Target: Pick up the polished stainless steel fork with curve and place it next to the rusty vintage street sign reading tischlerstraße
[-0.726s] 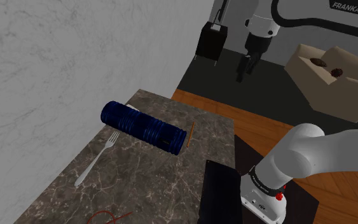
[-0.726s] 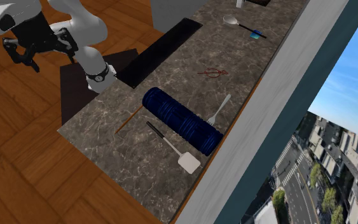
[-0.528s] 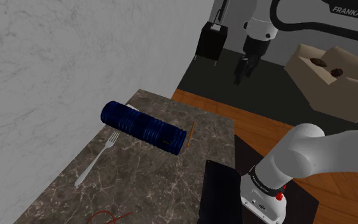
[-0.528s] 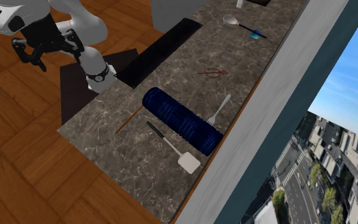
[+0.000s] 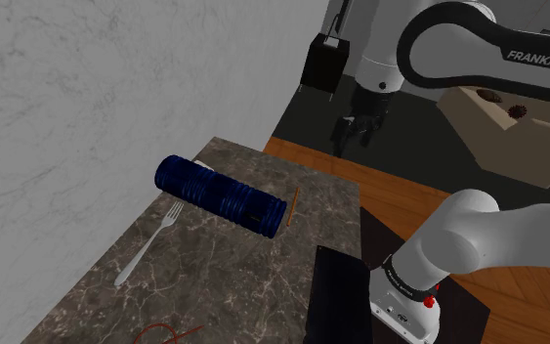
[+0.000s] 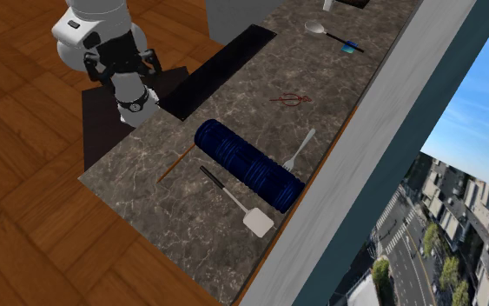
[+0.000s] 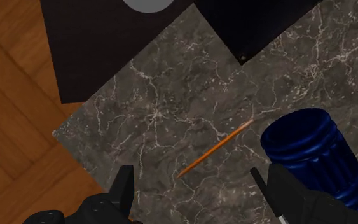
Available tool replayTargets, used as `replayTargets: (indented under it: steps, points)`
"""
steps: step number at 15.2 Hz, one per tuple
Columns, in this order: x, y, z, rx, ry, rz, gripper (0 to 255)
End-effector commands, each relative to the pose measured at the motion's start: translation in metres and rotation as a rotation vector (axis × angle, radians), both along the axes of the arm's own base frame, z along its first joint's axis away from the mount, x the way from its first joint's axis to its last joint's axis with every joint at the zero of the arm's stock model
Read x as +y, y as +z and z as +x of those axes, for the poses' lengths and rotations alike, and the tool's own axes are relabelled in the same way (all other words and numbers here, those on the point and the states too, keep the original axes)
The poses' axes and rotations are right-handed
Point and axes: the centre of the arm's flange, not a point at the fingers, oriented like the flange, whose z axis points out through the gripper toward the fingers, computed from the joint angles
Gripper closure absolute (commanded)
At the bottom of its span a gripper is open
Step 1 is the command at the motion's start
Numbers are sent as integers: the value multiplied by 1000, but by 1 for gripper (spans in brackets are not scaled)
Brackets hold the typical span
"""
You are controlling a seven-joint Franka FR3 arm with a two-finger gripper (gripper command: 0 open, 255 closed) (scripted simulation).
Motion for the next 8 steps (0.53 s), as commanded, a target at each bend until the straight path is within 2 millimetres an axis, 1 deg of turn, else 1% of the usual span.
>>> replayTargets:
  steps: [1, 4, 8]
  points:
    - [21, -12, -1, -8, -62, 3, 0]
    - [55, -30, -1, -19, -147, 7, 0]
    - [100, -53, 5, -34, -260, 11, 0]
